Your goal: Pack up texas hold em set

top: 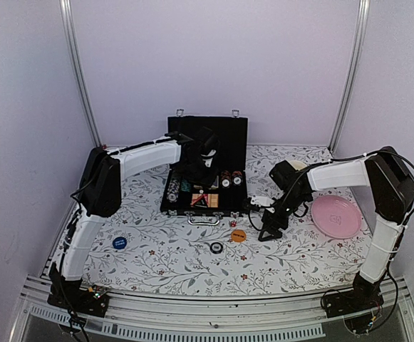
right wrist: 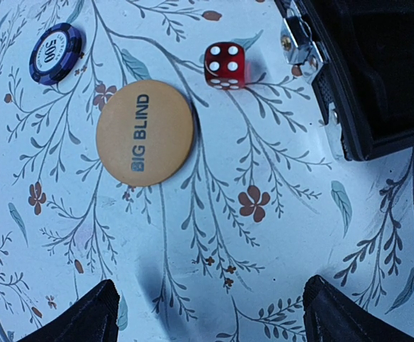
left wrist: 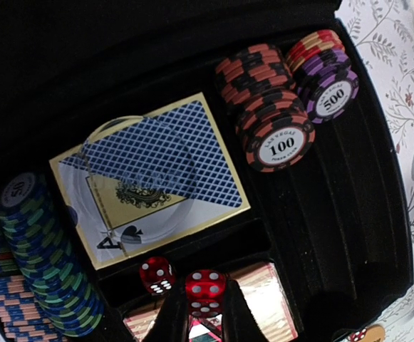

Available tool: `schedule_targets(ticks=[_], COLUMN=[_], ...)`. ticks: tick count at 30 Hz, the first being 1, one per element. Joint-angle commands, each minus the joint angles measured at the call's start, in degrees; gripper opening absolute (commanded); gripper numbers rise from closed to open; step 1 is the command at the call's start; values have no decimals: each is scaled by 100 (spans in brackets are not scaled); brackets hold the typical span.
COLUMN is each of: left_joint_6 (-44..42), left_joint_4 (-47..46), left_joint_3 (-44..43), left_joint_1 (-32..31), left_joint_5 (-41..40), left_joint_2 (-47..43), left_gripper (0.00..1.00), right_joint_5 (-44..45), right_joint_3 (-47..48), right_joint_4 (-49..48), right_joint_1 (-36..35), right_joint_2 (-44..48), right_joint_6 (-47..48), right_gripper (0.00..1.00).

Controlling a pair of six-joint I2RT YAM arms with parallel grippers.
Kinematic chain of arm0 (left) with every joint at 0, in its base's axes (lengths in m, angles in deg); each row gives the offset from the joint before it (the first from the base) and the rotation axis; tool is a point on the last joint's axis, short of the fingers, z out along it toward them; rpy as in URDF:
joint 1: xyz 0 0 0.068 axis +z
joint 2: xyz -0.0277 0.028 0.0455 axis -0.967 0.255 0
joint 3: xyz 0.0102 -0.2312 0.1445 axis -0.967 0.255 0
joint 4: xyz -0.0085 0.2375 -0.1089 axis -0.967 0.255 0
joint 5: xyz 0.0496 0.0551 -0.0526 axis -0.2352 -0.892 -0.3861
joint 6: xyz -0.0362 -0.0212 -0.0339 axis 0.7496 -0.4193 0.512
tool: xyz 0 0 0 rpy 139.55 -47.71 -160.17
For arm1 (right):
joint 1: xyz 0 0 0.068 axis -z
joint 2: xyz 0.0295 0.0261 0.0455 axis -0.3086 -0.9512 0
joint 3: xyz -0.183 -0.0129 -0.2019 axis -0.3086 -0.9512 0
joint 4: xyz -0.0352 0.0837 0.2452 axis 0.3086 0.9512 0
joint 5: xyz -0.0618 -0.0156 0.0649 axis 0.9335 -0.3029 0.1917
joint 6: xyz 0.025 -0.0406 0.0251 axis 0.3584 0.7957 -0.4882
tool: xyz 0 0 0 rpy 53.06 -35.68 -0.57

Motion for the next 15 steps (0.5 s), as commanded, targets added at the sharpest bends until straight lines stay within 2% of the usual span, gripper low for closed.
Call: schedule_targets(ticks=[1,15], left_joint_6=[36,-21], left_joint_4=[-140,-224], left_joint_3=[15,57], left_joint_1=[104,184], left_joint_5=[-48,267], left_joint_2=[156,264], left_gripper=[11,10], right_joint_5=[18,44], right_joint_3=[81,89], right_joint_4=[122,140], right_joint_1=[-55,-53], right_joint_2=[-189,-285], right_joint_6=[55,55], right_gripper=[89,89])
